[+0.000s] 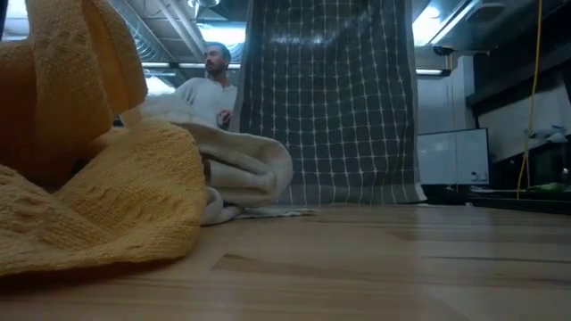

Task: Fold towel
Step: Fold the gray towel

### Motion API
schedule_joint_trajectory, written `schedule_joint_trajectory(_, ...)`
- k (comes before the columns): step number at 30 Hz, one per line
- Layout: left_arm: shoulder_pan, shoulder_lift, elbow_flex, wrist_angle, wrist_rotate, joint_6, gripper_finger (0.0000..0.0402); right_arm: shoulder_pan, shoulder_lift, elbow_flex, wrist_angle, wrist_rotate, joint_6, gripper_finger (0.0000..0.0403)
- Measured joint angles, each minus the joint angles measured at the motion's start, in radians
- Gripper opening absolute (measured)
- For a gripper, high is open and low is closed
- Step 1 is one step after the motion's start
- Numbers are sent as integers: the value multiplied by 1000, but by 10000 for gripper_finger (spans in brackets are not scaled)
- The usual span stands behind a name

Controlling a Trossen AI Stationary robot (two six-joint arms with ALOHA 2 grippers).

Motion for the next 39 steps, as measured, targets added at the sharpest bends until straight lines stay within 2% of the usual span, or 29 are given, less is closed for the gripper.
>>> schedule_joint_trajectory(4, 6, 44, 43, 1, 92, -39, 0, -50, -2, 0, -18, -22, 35, 6)
schedule_joint_trajectory(8, 6, 71, 65, -20, 181, -51, 0, -118, -3, 1, -92, -130, 125, 6)
schedule_joint_trajectory(12, 2, 69, 65, -119, 223, -17, 0, -181, -8, 1, -197, -213, 134, 6)
schedule_joint_trajectory(15, 2, 60, 65, -184, 233, 32, 0, -221, -17, 1, -256, -271, 131, 6)
schedule_joint_trajectory(18, 2, 56, 67, -164, 234, 32, 0, -274, -21, 1, -265, -346, 141, 6)
schedule_joint_trajectory(26, -6, 57, 144, -166, 242, 5, 0, -373, -44, 1, -204, -428, 245, 6)
schedule_joint_trajectory(31, -5, 57, 190, -164, 242, 21, 0, -385, -47, 1, -155, -462, 293, 6)
schedule_joint_trajectory(39, -4, 59, 205, -162, 189, 65, 0, -383, -30, 1, 19, -453, 412, 6)
